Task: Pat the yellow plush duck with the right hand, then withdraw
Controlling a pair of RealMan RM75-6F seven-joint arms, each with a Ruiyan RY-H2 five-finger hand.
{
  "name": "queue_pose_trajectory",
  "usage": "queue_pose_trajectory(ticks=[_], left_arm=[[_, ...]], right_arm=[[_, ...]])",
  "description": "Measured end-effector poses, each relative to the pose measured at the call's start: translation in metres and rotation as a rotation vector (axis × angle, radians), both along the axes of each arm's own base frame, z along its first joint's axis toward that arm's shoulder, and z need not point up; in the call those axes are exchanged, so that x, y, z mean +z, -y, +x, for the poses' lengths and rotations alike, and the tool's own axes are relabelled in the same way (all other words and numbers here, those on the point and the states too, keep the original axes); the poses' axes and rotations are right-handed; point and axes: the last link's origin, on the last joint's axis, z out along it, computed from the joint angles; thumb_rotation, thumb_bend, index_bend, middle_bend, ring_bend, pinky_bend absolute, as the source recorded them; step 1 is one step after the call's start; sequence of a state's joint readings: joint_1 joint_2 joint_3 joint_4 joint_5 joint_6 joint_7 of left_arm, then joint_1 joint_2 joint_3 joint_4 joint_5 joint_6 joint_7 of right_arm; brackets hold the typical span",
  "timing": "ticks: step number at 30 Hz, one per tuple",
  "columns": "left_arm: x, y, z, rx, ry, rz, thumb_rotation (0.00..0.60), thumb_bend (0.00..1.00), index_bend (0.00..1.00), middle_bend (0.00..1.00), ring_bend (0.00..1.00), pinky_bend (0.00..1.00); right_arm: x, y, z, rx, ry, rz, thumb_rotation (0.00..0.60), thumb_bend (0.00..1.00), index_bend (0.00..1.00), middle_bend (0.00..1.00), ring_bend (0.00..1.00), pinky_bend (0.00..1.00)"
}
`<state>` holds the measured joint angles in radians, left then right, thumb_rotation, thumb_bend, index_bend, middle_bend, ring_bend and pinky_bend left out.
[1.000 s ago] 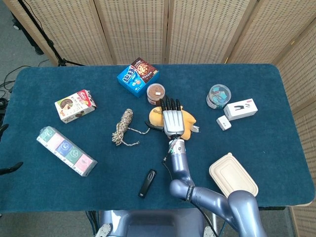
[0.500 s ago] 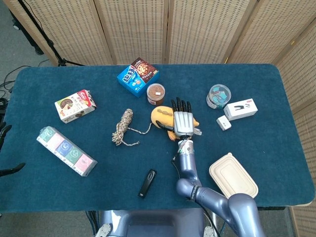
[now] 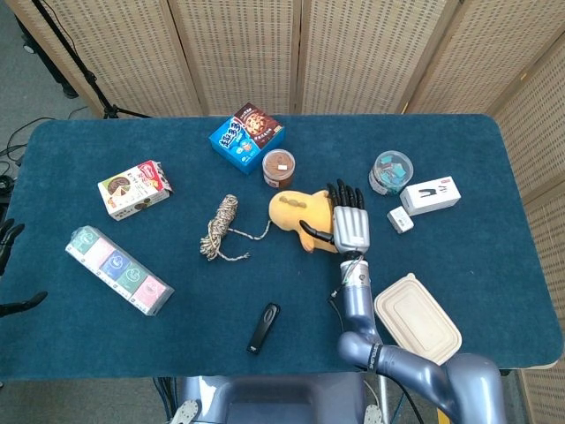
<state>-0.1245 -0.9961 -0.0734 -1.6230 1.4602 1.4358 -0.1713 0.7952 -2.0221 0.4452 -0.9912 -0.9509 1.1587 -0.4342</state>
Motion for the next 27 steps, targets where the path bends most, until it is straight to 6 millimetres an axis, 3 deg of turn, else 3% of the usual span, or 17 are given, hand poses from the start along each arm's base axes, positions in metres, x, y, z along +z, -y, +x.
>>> queue_pose_trajectory(ticks=[6,12,18,27], left_arm=[[-0.001,0.001,0.001,-0.004,-0.003,-0.003,0.6,0.0,0.0,0.0,0.0,0.0],[-0.002,0.002,0.002,-0.009,-0.002,-0.006,0.6,0.0,0.0,0.0,0.0,0.0],[0.001,0.002,0.0,-0.008,0.01,-0.002,0.6,0.0,0.0,0.0,0.0,0.0],[0.008,0.001,-0.004,-0.001,0.03,0.014,0.6,0.0,0.0,0.0,0.0,0.0]], right_arm=[[0.011,-0.013,-0.002,0.027,0.029,-0.001,0.0,0.0,0.01,0.0,0.0,0.0],[0.014,-0.018,0.029,0.116,0.006,-0.005,0.0,0.0,0.01,0.0,0.0,0.0],[-0.004,-0.014,0.074,0.197,-0.049,0.011,0.0,0.0,0.0,0.0,0.0,0.0],[-0.033,0.004,0.084,0.175,-0.142,0.026,0.0,0.0,0.01,0.0,0.0,0.0]])
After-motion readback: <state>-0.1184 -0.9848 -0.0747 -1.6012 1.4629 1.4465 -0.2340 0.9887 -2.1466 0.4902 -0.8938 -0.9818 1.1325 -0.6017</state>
